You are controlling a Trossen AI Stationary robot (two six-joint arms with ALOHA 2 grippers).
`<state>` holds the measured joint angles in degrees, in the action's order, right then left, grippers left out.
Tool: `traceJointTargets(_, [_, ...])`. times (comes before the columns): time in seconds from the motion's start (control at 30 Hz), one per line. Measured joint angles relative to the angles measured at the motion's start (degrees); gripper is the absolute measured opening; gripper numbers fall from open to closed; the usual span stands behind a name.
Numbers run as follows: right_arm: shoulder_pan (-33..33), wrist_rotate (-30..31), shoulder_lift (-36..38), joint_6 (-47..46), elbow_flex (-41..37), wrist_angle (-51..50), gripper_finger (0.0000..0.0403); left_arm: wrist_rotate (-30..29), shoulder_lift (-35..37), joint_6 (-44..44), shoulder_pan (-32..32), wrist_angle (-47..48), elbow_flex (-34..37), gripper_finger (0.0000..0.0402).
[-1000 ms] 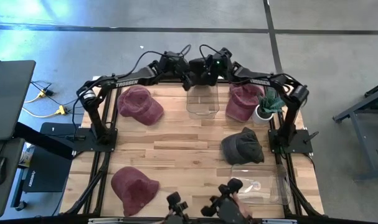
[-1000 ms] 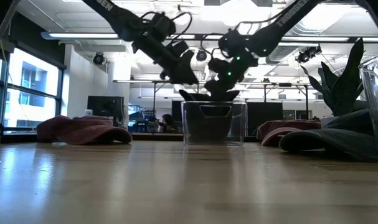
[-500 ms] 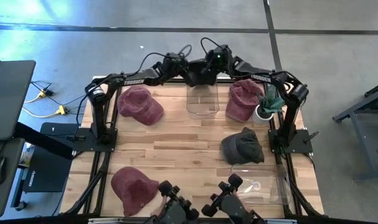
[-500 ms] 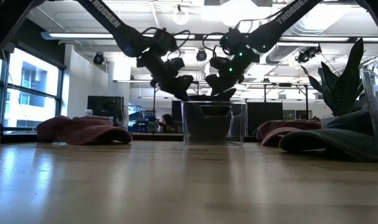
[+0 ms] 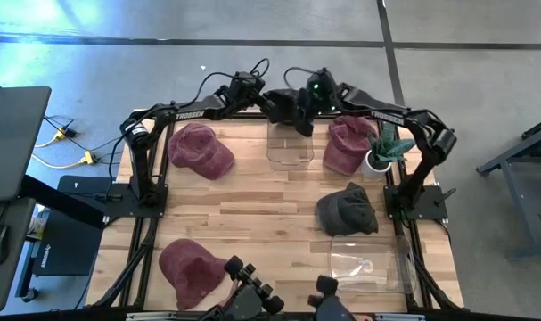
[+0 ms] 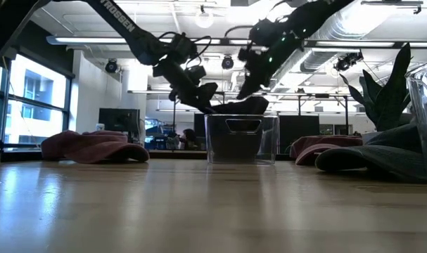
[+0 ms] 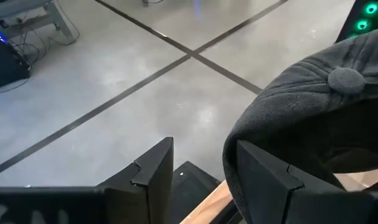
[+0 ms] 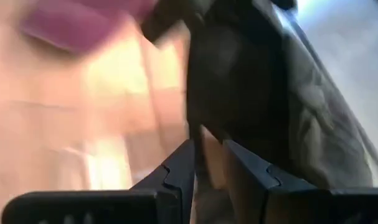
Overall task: Pick & Place hat
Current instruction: Put the left black cap into the top transparent bin
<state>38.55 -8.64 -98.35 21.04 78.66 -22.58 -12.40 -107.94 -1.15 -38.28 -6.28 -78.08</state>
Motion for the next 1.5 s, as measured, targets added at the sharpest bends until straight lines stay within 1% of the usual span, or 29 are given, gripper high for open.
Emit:
traceJointTargets(0.13, [0.1, 16.8, -2.9, -0.8, -0.1, 3.1, 0.0078, 0.2, 0.0, 0.2, 0.2, 0.1, 0.0, 0.0163])
traceJointTargets(0.2, [0.8, 25.5, -3.9, -2.5, -0.1, 6.2, 0.0078, 2.0, 0.3, 0.8, 0.2, 0.7, 0.0, 0.0163])
traceJointTargets(0.23, [1.1, 28.3, -4.1, -3.6, -0.1, 7.5, 0.0078, 3.3, 0.7, 1.4, 0.2, 1.1, 0.0, 0.0163])
traceJointTargets(0.27, [1.6, 29.8, -4.1, -4.7, -0.1, 8.9, 0.0078, 4.7, 1.1, 1.5, 0.2, 1.0, 0.0, 0.0163])
traceJointTargets(0.3, [2.3, 29.9, -4.1, -5.7, -0.1, 10.2, 0.0078, 6.2, 1.4, 1.7, 0.4, 0.9, 0.0, 0.0163])
traceJointTargets(0.37, [3.8, 26.8, -4.1, -8.1, -0.1, 12.3, 0.0078, 7.9, 1.9, 1.9, 0.9, -0.2, 0.0, 0.0163])
traceJointTargets(0.47, [6.8, 21.3, -4.1, -11.0, -0.1, 12.2, 0.0078, 9.2, 2.0, 1.6, 2.0, -2.9, 0.0, 0.0163])
traceJointTargets(0.63, [9.9, 19.1, -4.4, -14.0, -0.1, 11.7, 0.0078, 8.8, 0.6, 0.3, 1.9, -8.3, -0.1, 0.0163])
traceJointTargets(0.67, [10.3, 18.6, -4.4, -14.6, -0.1, 11.4, 0.0078, 8.1, 0.1, 0.3, 1.8, -8.1, 0.0, 0.0163])
traceJointTargets(0.8, [10.6, 17.0, -4.4, -14.8, -0.1, 11.1, 0.0078, 1.0, -0.8, 0.0, 1.1, -8.2, 0.0, 0.0163])
traceJointTargets(0.97, [10.4, 16.6, -4.4, -14.2, -0.1, 11.2, 0.0078, -3.6, -0.9, 0.4, 0.3, -7.6, 0.0, 0.0163])
traceJointTargets(1.1, [10.3, 14.1, -3.5, -12.4, -0.1, 11.3, 0.0078, -4.7, -0.9, 0.5, 0.4, -7.6, 0.0, 0.0163])
traceJointTargets(1.17, [9.8, 14.1, -2.2, -11.8, -0.1, 11.8, 0.0078, -4.6, -0.9, 1.0, 0.6, -7.6, 0.0, 0.0163])
traceJointTargets(1.27, [8.4, 13.1, -0.5, -8.3, -0.1, 10.7, 0.0078, -4.4, -0.9, 1.6, 0.8, -7.6, 0.0, 0.0163])
traceJointTargets(1.37, [6.6, 8.2, 1.2, -4.0, -0.1, 7.8, 0.0078, -4.4, -0.9, 1.7, 1.3, -7.6, 0.0, 0.0163])
traceJointTargets(1.5, [3.5, -3.2, 2.8, 1.4, 0.0, 2.6, 0.0078, -4.2, -0.9, 1.7, 1.8, -7.5, 0.0, 0.0163])
